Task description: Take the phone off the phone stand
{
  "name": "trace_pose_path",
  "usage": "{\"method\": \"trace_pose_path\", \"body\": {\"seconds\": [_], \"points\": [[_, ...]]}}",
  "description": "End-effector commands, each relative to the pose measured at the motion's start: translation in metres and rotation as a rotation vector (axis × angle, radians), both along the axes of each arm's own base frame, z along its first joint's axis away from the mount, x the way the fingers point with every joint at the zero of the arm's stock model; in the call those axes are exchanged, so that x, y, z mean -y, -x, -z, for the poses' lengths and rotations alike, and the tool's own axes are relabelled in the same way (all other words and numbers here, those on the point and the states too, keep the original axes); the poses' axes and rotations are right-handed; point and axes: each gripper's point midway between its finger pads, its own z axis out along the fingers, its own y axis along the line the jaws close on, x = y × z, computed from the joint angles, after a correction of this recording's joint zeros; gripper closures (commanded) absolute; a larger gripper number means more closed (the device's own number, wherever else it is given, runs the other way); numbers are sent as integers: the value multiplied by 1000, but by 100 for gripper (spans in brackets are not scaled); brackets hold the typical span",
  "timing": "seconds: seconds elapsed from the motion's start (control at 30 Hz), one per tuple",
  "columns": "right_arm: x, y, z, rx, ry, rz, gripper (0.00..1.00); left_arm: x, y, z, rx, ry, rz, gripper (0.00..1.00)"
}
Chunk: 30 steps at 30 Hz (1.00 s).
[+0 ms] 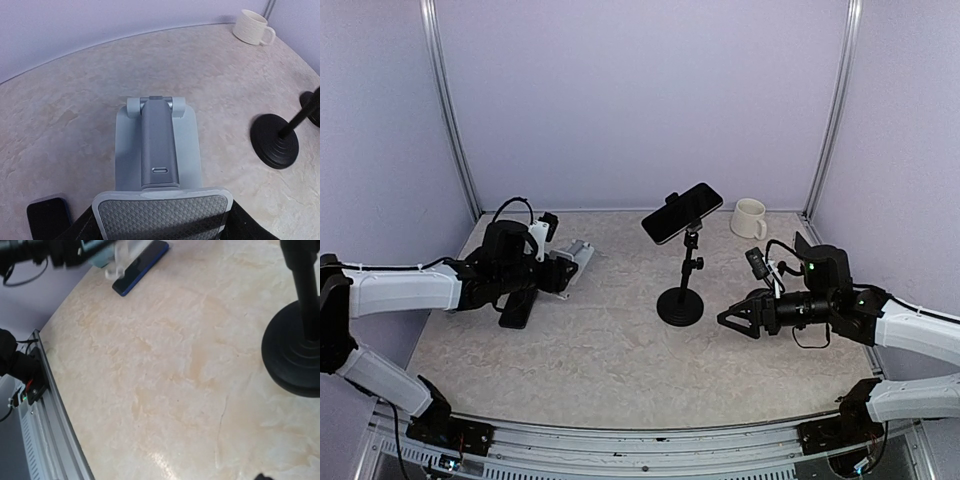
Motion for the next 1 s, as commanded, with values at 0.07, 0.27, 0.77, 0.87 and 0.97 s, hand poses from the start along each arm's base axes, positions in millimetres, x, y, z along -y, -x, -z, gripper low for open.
{"method": "trace_pose_path", "body": {"seconds": [0.07, 0.27, 0.77, 0.87, 0.97], "points": [[-2, 4, -6, 21, -13, -17, 18, -54, -41, -16, 2, 37, -178, 51], [-3, 4, -8, 22, -16, -17, 18, -92, -78, -11, -21, 42, -284, 52], [-3, 2, -8, 14, -14, -8, 19, -116, -159, 28, -77, -54, -379, 52], [-2, 2, -9, 14, -13, -2, 18, -119, -165, 37, -94, -57, -378, 52], [-2, 1, -8, 11, -11, 0, 18, -118, -169, 47, -108, -59, -377, 52]]}}
